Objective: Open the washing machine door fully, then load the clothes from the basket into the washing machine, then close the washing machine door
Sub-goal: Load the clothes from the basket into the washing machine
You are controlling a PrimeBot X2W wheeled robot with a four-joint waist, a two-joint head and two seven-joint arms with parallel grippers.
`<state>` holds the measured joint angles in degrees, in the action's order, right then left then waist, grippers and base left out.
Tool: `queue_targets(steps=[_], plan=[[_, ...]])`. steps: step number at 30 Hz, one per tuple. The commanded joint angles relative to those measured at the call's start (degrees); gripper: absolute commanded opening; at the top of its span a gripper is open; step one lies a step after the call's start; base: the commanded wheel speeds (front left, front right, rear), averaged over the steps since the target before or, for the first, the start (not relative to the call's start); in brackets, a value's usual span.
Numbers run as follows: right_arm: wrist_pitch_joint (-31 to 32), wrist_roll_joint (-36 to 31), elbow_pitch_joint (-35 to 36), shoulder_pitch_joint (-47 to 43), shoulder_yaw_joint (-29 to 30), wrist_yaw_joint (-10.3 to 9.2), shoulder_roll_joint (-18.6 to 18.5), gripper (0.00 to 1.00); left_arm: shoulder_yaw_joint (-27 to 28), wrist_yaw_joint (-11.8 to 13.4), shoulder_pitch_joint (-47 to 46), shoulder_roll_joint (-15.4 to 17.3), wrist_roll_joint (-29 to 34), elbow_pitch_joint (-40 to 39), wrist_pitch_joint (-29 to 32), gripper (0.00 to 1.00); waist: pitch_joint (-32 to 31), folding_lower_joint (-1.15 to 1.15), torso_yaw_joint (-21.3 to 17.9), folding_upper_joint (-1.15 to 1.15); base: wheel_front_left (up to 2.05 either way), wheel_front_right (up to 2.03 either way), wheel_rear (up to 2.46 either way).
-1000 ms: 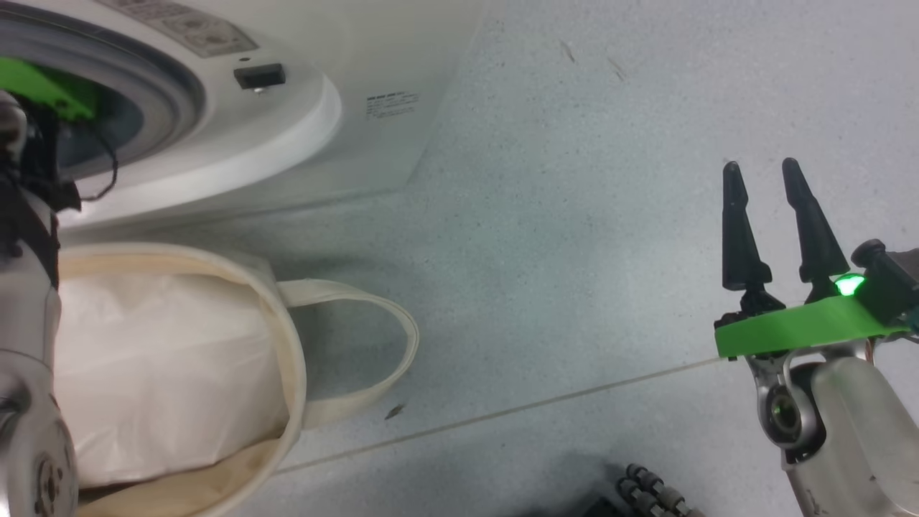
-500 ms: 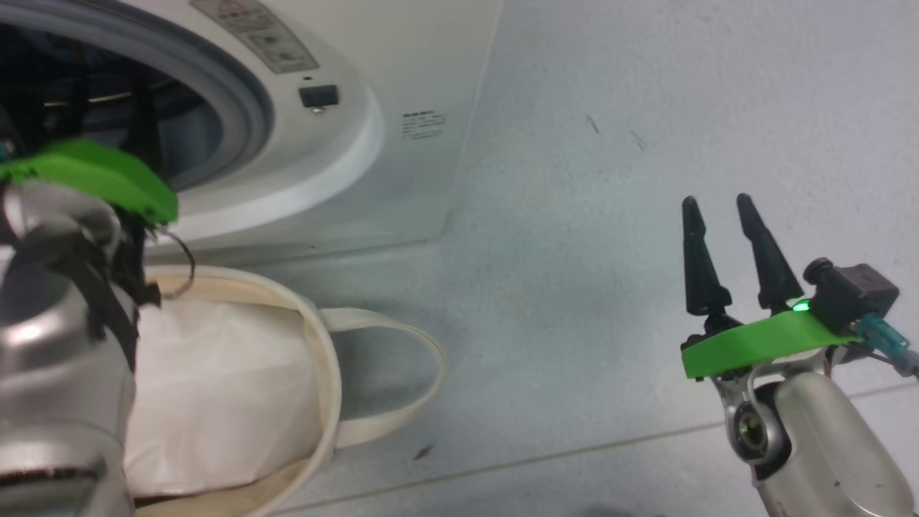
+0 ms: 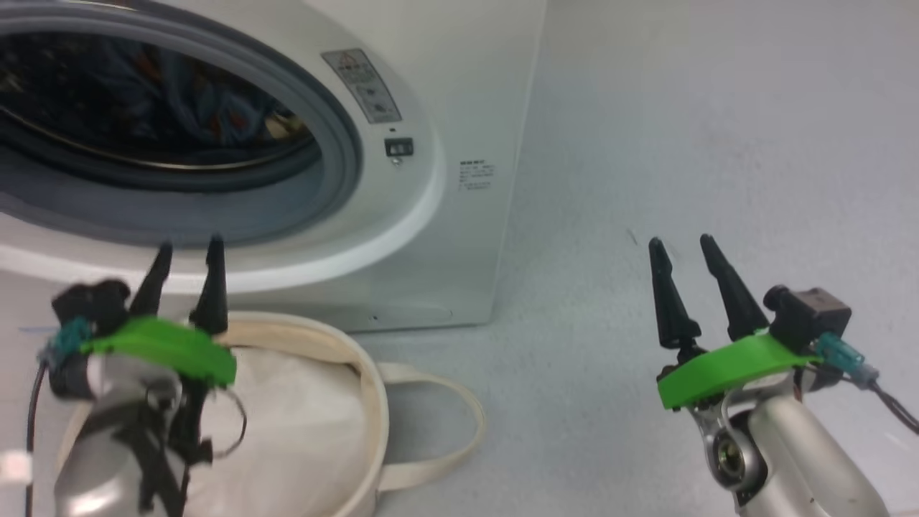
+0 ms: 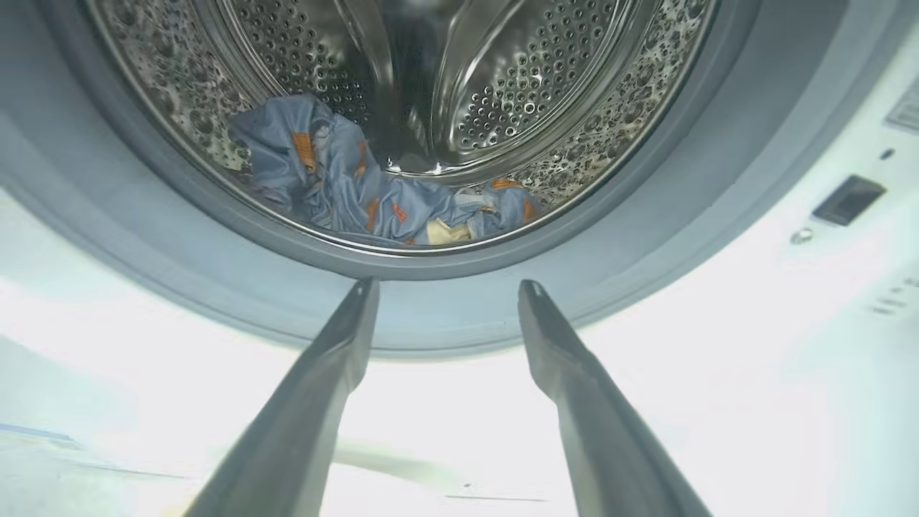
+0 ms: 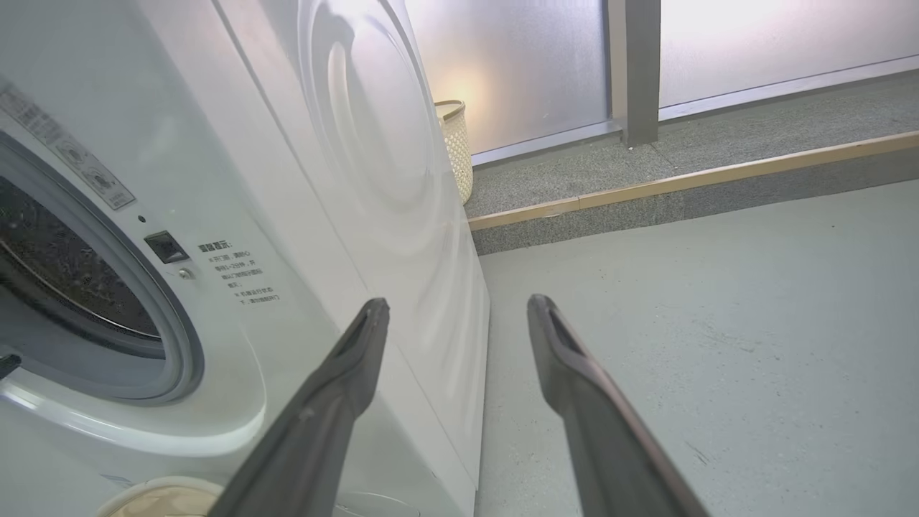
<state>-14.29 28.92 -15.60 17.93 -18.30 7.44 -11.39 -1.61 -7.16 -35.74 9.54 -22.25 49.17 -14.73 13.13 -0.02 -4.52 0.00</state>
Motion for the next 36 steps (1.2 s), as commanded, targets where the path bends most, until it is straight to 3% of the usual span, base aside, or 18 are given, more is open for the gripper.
queue_targets(steps=[1,8,16,36], plan=[[-0.71,0.22,1.18,-1.24,-1.42,0.05,-0.13,1.0,0.51,-0.32,1.83,3.86,-0.95,-3.79,-0.27,1.0,-4.28,0.02,1.61,0.0,0.0,0.0,0.0],[-0.71,-0.44,1.25,-2.58,-1.56,0.05,-0.34,1.0,1.16,-0.32,11.1,6.52,-2.94,-13.09,-0.27,1.0,-8.3,0.02,2.81,0.0,0.0,0.0,0.0],[-0.71,-2.35,2.57,-4.19,-0.96,0.05,-0.79,1.0,4.51,-0.33,18.25,7.33,-1.52,-21.18,-0.27,1.0,-10.95,0.02,3.75,0.0,0.0,0.0,0.0],[-0.71,-3.46,2.59,-5.41,-0.68,0.05,-0.65,1.0,4.62,-0.33,19.53,6.48,-1.96,-22.27,-0.27,1.0,-11.56,0.02,4.38,0.0,0.0,0.0,0.0]])
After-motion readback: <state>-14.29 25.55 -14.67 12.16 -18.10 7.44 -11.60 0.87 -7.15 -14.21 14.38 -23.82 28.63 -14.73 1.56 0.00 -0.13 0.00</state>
